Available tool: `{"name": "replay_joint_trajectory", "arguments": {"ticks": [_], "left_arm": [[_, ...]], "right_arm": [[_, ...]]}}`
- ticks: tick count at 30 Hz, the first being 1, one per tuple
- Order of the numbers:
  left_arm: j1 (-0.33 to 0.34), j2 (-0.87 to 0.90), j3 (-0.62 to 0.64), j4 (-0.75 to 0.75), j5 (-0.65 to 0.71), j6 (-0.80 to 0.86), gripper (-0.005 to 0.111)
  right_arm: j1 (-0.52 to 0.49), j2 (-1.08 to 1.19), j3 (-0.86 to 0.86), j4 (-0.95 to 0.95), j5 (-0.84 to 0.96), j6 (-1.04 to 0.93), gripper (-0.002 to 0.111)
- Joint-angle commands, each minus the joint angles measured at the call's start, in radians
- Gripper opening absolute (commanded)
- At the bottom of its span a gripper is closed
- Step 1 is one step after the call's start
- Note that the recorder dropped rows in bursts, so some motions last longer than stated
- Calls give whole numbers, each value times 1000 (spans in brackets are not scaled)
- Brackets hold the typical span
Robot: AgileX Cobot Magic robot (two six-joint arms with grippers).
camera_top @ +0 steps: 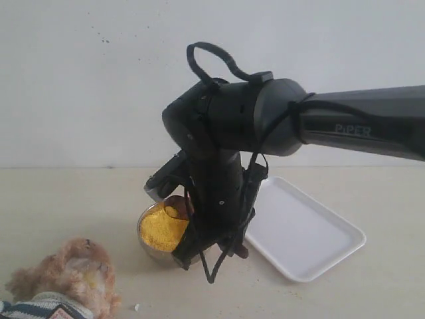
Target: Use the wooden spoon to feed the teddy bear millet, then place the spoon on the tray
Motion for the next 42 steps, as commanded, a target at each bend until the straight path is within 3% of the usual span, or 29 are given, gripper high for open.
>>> {"name": "replay_joint_trajectory", "arguments": {"ticks": [1,10,18,24,29,32,42], "left_arm": [[1,1,2,-16,21,4,4],[1,1,2,-16,21,4,4],[1,1,2,-16,21,4,4],[1,1,2,-16,21,4,4],[1,1,2,-16,19,4,4],[1,1,2,-16,19,4,4],[1,1,2,-16,19,4,4]], "right_arm": [[-16,-43,-5,142,5,-49,0],[-49,-114,67,265,5,-127,0],[-75,-248,224,275,5,-171,0],[-75,-350,346,401,5,-291,0],[-86,-364,383,430,5,-241,0],[-81,-371,408,479,5,-327,0],[-8,-382,416,474,5,-272,0]]}}
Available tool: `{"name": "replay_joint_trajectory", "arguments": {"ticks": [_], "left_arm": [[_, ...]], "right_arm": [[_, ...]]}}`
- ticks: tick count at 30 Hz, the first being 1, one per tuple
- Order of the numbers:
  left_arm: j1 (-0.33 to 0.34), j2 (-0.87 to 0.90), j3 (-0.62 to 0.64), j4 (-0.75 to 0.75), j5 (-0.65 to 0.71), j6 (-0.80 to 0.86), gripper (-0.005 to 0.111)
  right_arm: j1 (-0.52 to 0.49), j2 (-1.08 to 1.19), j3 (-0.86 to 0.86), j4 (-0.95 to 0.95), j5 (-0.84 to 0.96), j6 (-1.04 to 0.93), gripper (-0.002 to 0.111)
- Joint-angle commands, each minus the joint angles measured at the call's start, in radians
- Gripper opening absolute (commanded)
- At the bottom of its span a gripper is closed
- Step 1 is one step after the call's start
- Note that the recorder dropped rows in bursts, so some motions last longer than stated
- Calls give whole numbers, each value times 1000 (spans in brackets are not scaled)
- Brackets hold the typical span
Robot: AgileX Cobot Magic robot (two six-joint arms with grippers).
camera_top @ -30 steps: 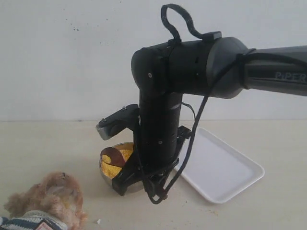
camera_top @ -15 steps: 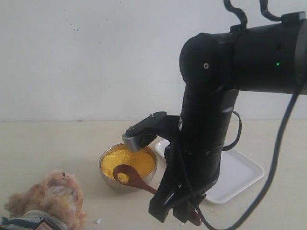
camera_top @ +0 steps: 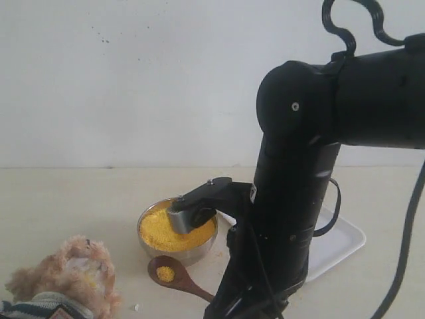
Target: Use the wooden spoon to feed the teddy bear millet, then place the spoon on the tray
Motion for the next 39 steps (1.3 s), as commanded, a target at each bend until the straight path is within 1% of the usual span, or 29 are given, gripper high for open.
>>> {"name": "replay_joint_trajectory", "arguments": {"ticks": [1,7,13,19,23,27,34,39], "left_arm": [[1,1,2,-16,19,4,4],[1,1,2,-16,21,4,4],[1,1,2,-16,21,4,4],[1,1,2,-16,21,4,4],[1,1,2,-16,21,4,4],[1,1,2,-16,21,4,4],[1,1,2,-16,21,4,4],[1,1,2,-16,21,4,4]], "right_arm": [[55,-17,0,-6,-1,1,0],[145,-17,-36,-114,-1,37,0],[187,-4,-118,-198,-1,63,0],[241,41,-175,-334,-1,83,0],[245,90,-233,-348,-1,114,0],[274,128,-244,-369,-1,124,0],[355,162,-244,-483,-14,167,0],[425,185,-244,-625,-15,225,0]]}}
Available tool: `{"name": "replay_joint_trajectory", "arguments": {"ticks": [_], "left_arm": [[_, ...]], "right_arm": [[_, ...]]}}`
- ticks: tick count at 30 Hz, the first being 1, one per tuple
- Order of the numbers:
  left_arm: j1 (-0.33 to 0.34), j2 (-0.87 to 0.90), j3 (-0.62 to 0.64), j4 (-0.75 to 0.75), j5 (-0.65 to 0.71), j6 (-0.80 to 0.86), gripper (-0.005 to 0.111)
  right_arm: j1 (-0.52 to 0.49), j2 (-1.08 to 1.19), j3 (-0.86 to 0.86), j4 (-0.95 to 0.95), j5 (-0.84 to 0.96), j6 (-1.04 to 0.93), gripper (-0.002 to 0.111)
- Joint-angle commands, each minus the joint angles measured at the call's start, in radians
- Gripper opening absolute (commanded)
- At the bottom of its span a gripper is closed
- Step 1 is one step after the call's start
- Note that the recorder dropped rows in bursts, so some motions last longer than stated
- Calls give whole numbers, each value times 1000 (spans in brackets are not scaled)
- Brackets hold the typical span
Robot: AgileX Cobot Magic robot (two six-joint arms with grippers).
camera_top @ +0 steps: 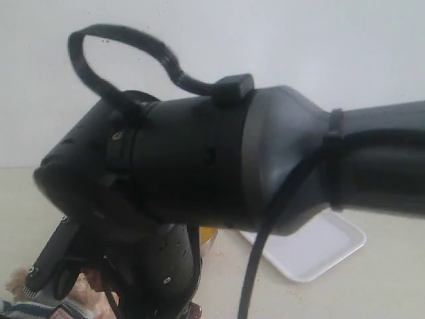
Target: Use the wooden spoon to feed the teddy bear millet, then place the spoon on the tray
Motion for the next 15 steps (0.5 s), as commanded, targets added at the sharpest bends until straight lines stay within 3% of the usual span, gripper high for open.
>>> {"name": "replay_joint_trajectory", "arguments": {"ticks": [1,10,15], "left_arm": [[1,1,2,-16,21,4,4],[1,1,2,-16,21,4,4],[1,1,2,-16,21,4,4]], "right_arm": [[40,11,-6,-102,4,41,0],[49,28,-6,-153,14,65,0],[92,28,-6,-299,14,129,0]]}}
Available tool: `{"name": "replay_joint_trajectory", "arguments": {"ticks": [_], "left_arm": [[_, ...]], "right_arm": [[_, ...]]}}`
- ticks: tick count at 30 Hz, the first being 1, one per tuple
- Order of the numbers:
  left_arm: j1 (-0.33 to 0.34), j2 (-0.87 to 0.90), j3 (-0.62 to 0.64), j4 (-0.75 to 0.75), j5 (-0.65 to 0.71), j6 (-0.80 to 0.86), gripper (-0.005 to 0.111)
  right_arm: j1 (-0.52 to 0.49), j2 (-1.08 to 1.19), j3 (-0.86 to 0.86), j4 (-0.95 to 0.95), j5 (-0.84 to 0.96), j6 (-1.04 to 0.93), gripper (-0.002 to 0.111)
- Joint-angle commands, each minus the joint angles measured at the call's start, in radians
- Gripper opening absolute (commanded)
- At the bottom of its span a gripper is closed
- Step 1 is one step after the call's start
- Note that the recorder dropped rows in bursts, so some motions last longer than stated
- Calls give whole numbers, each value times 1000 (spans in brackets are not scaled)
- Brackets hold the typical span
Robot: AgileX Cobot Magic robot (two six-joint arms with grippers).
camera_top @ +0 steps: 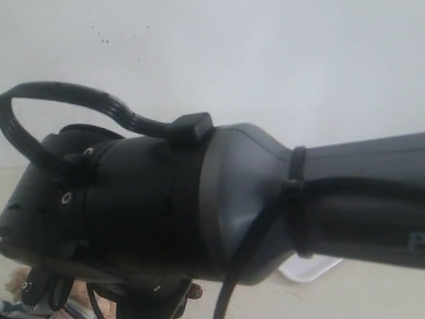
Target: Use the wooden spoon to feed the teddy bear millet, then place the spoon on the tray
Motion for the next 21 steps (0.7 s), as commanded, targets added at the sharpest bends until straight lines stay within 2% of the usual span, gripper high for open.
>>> {"name": "replay_joint_trajectory", "arguments": {"ticks": [1,21], "left_arm": [[1,1,2,-16,21,4,4],[1,1,2,-16,21,4,4]], "right_arm": [[38,-1,-6,-106,2,40,0],[60,59,-5,-193,2,122,0]]}}
